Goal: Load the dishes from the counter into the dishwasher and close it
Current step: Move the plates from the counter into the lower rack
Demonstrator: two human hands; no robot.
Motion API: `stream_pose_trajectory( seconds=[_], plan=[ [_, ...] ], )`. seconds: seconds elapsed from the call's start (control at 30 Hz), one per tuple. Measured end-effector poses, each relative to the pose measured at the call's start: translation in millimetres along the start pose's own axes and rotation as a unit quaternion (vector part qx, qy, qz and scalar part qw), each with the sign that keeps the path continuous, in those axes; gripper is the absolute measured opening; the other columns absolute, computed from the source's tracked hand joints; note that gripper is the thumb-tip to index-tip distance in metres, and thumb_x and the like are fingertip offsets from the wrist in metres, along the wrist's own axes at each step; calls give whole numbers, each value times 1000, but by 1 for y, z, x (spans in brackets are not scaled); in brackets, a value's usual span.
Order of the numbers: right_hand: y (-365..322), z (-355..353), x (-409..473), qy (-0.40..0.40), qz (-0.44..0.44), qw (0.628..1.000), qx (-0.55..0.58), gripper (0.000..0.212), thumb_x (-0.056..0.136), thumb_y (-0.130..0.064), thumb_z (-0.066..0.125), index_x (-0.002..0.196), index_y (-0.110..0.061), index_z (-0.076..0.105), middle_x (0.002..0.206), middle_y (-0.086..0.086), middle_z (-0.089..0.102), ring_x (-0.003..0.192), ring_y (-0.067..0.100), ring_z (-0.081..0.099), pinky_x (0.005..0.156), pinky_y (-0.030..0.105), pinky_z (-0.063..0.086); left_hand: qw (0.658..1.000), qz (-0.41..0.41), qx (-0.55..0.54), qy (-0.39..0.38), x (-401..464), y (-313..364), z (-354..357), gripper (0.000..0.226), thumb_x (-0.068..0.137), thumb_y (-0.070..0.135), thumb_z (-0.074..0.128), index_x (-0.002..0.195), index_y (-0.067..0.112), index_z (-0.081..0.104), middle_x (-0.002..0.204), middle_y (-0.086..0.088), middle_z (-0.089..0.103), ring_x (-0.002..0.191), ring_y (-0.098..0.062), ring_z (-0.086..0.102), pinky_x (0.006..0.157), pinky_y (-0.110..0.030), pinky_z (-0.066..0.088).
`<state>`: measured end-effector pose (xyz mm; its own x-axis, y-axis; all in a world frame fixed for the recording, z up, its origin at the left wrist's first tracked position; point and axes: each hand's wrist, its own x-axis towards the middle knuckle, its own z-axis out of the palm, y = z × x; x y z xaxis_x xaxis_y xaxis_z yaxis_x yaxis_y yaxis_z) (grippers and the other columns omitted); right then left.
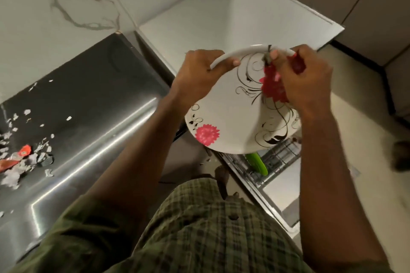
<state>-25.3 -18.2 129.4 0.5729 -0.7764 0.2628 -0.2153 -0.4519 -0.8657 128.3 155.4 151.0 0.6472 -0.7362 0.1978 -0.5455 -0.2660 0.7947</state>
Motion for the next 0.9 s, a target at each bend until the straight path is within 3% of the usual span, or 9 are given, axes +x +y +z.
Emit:
stream_pose_trajectory(
  seconds=[0.07, 0.13, 0.2, 0.3, 0.37, 0.47, 0.57, 0.67, 0.9],
  plan=[
    [10, -33, 3, -23, 17, 999, 28, 38, 86, -66, 75, 92, -29, 68, 76, -23, 72, 59, -6, 69, 49, 14, 54, 999, 14, -11, -44, 21, 7, 36, 52, 96, 48, 70, 64, 10, 56, 51, 11, 36, 49, -7, 29, 48, -23, 21],
    [29, -63, 8, -54, 71, 995, 36, 42, 83, -60, 81, 94, -21, 72, 74, -2, 77, 54, 18, 75, 40, 37, 58, 994, 34, -24, -99, 42, 9, 74, 50, 96, 49, 70, 67, 10, 60, 51, 11, 35, 49, -7, 30, 49, -24, 20],
    [48, -87, 13, -77, 119, 989, 47, 47, 79, -54, 86, 90, -11, 72, 70, 15, 73, 52, 32, 73, 35, 49, 55, 986, 46, -33, -155, 59, 9, 110, 40, 96, 49, 70, 71, 17, 67, 51, 11, 40, 50, -6, 33, 51, -28, 23],
    [84, -118, 20, -68, 182, 980, 46, 48, 77, -47, 88, 89, -3, 71, 74, 30, 68, 56, 38, 73, 43, 44, 57, 966, 52, -43, -249, 82, 8, 162, 24, 97, 51, 67, 83, 31, 73, 60, 0, 55, 54, -6, 41, 54, -31, 30],
    [108, -129, 18, -73, 221, 972, 16, 41, 77, -49, 87, 86, -11, 75, 75, 26, 71, 59, 32, 73, 48, 40, 58, 952, 64, -29, -298, 91, 5, 190, 21, 99, 50, 64, 102, 33, 77, 68, 3, 64, 56, -4, 48, 56, -26, 35],
    [157, -137, 2, -63, 286, 956, 11, 34, 76, -50, 88, 90, -20, 79, 72, 8, 76, 60, 22, 75, 52, 34, 60, 934, 72, -27, -349, 101, -2, 234, 25, 102, 43, 61, 117, 29, 76, 78, 27, 67, 71, 10, 58, 64, -12, 39],
    [208, -126, -25, -38, 316, 948, 3, 17, 81, -39, 88, 93, -30, 82, 83, -1, 76, 73, 22, 77, 69, 48, 66, 912, 56, 2, -407, 97, -16, 275, 25, 104, 35, 61, 121, 25, 76, 98, 16, 73, 92, -2, 64, 84, -31, 51],
    [262, -106, -56, -27, 310, 947, -78, 14, 87, -24, 84, 99, -31, 82, 92, -4, 69, 85, 18, 69, 79, 49, 59, 894, 43, 50, -444, 90, -37, 314, 26, 103, 22, 62, 126, 24, 75, 114, 0, 74, 105, -20, 66, 94, -45, 53],
    [341, -37, -92, 16, 326, 945, -18, 33, 97, -4, 67, 120, -26, 78, 112, -13, 69, 110, 15, 64, 96, 42, 54, 896, -9, 143, -420, 71, -122, 369, 34, 102, 18, 61, 124, 40, 73, 123, 17, 69, 118, -12, 55, 109, -51, 38]
  ],
)
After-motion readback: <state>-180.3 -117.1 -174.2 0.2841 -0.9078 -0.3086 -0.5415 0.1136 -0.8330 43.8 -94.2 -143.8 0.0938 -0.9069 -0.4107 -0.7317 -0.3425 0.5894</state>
